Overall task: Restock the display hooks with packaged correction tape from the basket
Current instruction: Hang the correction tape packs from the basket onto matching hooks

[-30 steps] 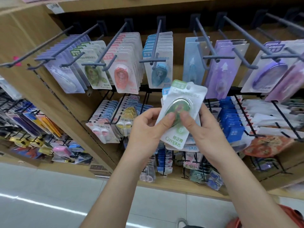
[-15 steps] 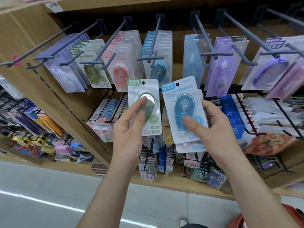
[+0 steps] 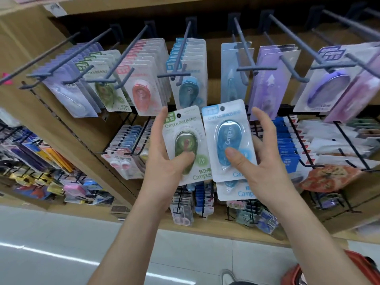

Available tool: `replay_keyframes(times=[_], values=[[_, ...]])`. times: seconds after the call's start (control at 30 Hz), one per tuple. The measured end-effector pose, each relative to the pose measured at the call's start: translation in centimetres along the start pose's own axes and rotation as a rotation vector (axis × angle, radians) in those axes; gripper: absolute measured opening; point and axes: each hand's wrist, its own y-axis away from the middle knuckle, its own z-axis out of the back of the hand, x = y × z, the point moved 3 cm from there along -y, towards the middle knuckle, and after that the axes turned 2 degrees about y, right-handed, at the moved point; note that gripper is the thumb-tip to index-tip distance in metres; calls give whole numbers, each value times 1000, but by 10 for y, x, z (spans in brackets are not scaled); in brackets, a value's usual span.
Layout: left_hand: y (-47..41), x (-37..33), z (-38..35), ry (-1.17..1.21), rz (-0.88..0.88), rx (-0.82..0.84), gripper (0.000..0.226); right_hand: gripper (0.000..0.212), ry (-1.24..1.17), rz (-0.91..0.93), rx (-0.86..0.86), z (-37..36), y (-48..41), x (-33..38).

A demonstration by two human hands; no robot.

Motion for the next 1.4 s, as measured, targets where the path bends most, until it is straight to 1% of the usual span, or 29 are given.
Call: replay_keyframes(times=[0.1,0.17,0.2,0.3,0.4,0.57,0.67,0.73,0.87,0.93,1.1,1.27,1.4], values=[[-3,-2,5,-3,6,-132,62,76,-29,-7,83,-9,-4,3],[-3,-7,12,-6,17,-236,53,78,-31,-22,129,-18,-7,2],[-4,-10,16,-13,23,-270,46,75,-22,-22,147,-24,-9,1],[-4,-21,36,-52,66,-355,11,60,35,-34,198,-42,-16,-2],[-5,-30,58,-14,74,-427,16,58,60,-57,229,-62,-20,-7],[-8,-59,95,36,-33,-492,14,50,50,-97,267,-94,-28,-12],[-17,-79,120,47,-119,-508,11,56,9,-138,267,-106,-35,-13],[-27,-89,133,37,-163,-512,11,59,11,-146,270,-113,-37,-14],[-51,-97,145,-52,-197,-502,12,47,8,-156,293,-129,-39,-16],[-62,-97,149,-112,-208,-493,13,47,13,-163,299,-134,-41,-17],[-73,-95,159,-122,-216,-453,11,50,-8,-177,298,-141,-46,-18],[-79,-100,165,-86,-160,-396,10,50,11,-179,308,-143,-46,-20],[-82,-99,167,15,-96,-377,8,53,17,-176,310,-144,-47,-19]])
